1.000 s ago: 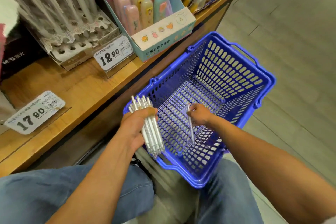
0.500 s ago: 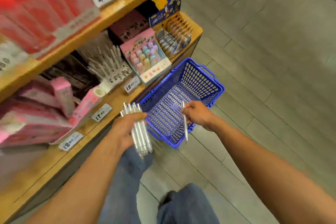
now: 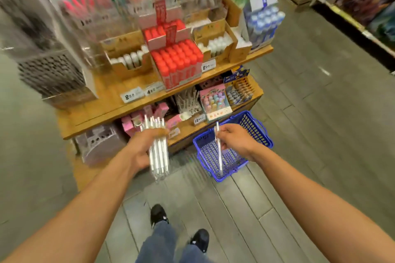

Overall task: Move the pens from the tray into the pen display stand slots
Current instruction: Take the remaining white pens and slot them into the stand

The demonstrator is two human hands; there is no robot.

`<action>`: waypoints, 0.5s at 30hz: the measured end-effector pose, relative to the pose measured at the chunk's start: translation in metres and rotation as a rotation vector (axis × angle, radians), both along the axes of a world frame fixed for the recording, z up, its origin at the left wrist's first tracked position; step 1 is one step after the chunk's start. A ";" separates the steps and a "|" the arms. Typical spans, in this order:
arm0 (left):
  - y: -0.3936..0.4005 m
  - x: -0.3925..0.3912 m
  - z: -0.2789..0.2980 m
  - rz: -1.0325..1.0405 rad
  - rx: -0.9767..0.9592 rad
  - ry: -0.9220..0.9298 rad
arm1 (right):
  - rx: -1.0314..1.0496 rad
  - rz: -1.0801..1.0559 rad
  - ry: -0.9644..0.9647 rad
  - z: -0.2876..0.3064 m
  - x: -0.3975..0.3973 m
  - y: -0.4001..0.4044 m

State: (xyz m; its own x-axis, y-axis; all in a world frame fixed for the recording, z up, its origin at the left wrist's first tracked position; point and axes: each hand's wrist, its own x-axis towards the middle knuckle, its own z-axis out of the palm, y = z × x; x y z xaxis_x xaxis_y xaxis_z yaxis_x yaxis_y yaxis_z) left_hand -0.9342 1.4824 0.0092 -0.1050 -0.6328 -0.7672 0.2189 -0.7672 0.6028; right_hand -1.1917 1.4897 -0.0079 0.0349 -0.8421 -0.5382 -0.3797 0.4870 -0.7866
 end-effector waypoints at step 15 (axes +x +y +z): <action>0.000 0.236 0.096 0.277 -0.074 0.039 | -0.094 0.244 -0.034 0.089 0.220 -0.079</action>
